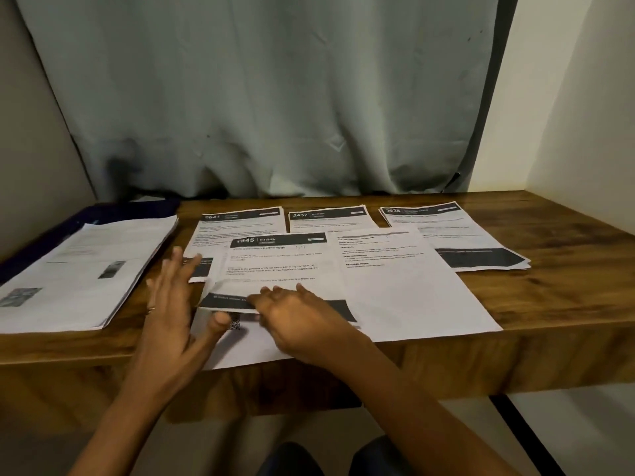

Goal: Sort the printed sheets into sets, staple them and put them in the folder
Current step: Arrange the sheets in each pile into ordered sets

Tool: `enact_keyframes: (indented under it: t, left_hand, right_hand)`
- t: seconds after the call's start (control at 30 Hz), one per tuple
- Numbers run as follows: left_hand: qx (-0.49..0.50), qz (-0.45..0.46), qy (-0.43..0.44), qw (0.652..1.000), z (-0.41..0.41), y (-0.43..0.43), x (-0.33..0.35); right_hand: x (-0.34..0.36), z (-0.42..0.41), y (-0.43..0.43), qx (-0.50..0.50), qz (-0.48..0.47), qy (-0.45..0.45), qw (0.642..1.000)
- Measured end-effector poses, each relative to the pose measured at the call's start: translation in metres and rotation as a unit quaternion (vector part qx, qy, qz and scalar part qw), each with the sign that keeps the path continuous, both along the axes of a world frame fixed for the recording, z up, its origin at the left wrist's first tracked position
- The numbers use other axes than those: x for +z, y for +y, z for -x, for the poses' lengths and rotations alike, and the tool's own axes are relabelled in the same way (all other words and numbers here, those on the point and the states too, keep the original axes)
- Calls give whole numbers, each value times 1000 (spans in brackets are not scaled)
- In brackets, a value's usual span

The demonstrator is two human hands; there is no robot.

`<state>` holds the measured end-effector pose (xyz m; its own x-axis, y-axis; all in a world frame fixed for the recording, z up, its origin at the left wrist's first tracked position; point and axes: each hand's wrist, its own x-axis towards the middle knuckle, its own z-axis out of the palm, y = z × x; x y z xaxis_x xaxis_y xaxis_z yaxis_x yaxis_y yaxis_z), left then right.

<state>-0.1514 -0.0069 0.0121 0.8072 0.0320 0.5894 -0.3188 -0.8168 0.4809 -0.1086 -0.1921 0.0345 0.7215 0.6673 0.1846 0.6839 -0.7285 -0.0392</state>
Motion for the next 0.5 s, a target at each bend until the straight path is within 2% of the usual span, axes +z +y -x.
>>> enact_keyframes:
  t: [0.13,0.23,0.33,0.5]
  left_hand:
    - [-36,-144,13,989,-6,-1,-3]
    - [-28,-206,18,978,-6,-5,-2]
    - [-13,-229,16,973,-6,-11,3]
    - [-27,-225,24,974,-10,-27,8]
  right_hand:
    - [-6,2,-2,31,14,14,999]
    - [-11,2,-3,46,11,32,998]
    - [-18,1,-2,56,-6,57,997]
    - [-18,4,-10,85,-85,122,985]
